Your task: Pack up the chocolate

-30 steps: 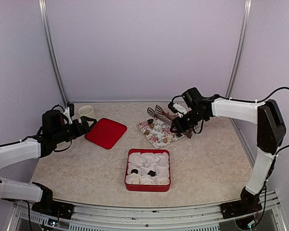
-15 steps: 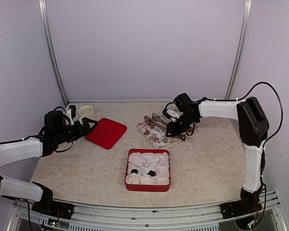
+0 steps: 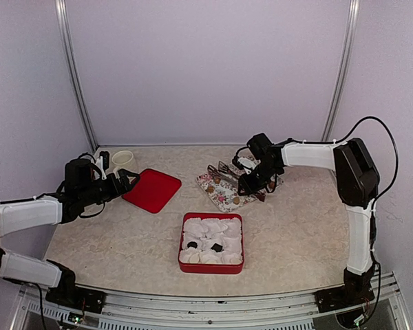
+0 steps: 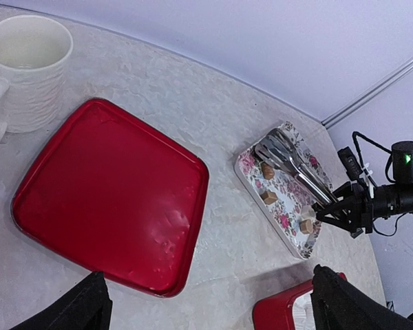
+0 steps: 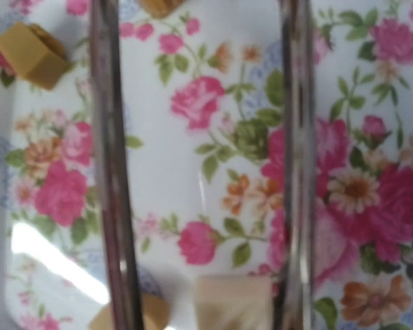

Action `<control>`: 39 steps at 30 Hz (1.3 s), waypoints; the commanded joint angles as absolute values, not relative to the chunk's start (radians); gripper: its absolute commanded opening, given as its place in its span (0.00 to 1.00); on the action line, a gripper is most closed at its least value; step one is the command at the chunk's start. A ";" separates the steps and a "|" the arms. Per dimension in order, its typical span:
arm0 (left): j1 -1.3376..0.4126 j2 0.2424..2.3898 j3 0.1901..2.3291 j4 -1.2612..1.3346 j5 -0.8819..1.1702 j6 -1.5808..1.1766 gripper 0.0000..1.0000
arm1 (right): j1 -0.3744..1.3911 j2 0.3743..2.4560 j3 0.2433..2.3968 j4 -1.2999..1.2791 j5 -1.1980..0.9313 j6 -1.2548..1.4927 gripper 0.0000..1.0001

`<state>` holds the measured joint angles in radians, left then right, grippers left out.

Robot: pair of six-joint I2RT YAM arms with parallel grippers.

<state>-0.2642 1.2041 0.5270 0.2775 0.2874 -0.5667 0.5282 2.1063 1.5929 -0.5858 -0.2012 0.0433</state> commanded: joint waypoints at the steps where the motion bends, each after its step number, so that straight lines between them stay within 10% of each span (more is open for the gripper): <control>1: -0.254 1.206 0.526 0.296 0.287 -0.542 0.99 | 0.509 2.139 1.623 -0.608 -0.210 0.028 0.39; 39: -0.245 1.227 0.528 0.309 0.309 -0.551 0.99 | 0.446 2.000 1.544 -0.611 -0.239 0.013 0.17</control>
<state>-0.2535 1.2213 0.5270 0.2836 0.2893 -0.5564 0.4541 2.0689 1.5429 -0.6113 -0.2108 0.0185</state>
